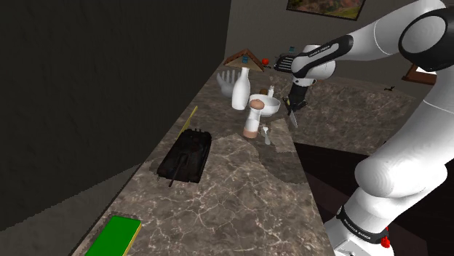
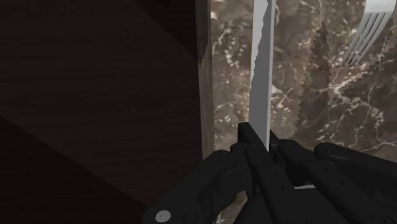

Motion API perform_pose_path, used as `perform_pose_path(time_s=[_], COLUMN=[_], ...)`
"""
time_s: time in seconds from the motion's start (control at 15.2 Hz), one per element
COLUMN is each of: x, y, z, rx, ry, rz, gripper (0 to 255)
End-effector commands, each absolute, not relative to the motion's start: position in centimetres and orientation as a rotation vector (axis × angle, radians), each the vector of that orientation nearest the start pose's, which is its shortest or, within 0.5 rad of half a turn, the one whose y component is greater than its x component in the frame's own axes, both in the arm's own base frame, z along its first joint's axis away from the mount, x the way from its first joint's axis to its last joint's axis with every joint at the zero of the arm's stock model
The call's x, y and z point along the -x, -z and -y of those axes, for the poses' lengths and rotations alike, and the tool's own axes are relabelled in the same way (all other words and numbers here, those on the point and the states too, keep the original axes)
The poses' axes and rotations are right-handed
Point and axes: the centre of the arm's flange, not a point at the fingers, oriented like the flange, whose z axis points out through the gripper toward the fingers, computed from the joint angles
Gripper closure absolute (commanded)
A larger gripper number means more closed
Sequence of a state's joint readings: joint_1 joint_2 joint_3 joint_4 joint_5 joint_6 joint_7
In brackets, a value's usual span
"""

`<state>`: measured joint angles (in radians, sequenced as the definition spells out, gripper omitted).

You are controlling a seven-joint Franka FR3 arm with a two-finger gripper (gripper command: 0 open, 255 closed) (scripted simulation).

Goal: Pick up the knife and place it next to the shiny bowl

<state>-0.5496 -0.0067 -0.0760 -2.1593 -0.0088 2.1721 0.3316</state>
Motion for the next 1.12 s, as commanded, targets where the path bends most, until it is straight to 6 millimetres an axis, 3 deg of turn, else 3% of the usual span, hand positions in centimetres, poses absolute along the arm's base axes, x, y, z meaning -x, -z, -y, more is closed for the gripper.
perform_pose_path(time_s=[0.0,0.66,1.06], x=[-43.4,-43.4,-43.4], y=[-39.2,-33.8,-33.8], z=[31.4,31.4,31.4], rx=[2.801,2.801,2.801], ry=[0.03,0.03,0.03], rz=[-1.444,-1.444,-1.444], gripper=[255,255,255])
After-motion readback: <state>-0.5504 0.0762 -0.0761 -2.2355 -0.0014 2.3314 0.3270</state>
